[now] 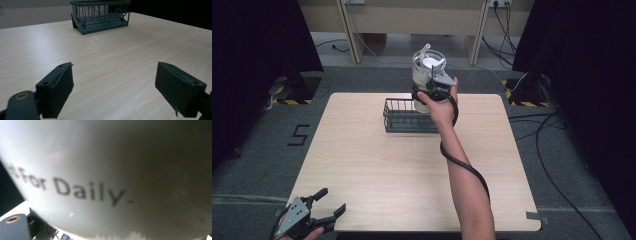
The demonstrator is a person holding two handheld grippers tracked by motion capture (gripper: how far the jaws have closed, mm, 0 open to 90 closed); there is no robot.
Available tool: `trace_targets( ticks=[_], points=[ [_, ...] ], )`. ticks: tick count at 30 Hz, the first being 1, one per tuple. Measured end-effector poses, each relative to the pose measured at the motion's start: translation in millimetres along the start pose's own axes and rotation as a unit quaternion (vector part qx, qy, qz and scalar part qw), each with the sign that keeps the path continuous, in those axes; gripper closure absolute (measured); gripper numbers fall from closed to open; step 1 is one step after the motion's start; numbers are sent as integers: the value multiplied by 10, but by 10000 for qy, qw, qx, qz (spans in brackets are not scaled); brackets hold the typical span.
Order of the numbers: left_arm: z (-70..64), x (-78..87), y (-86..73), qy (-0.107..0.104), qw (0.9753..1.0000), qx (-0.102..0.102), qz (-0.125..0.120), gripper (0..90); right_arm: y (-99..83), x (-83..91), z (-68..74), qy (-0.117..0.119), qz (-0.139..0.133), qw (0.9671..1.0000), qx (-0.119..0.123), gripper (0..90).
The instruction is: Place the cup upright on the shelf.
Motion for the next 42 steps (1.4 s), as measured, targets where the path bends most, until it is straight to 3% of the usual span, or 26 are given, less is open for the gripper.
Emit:
trace_targets(
  ticks=[19,42],
  points=[
    [-2,0,2,-19,10000,27,-16,144,-162,-281,6,-103,181,9998,-32,98],
    [1,6,6,-22,10000,34,-35,144,-575,-482,-71,-279,575,9980,-5,97]
  ],
)
Point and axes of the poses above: each handheld gripper's, and its own axes: x roughly backward along the jaws, y roughly out of its top, z roughly to its left, the point moved 5 cm from there along -x, roughly forward along the jaws, and after that the axes turned 12 degrees about -x, right-handed, at the moved point
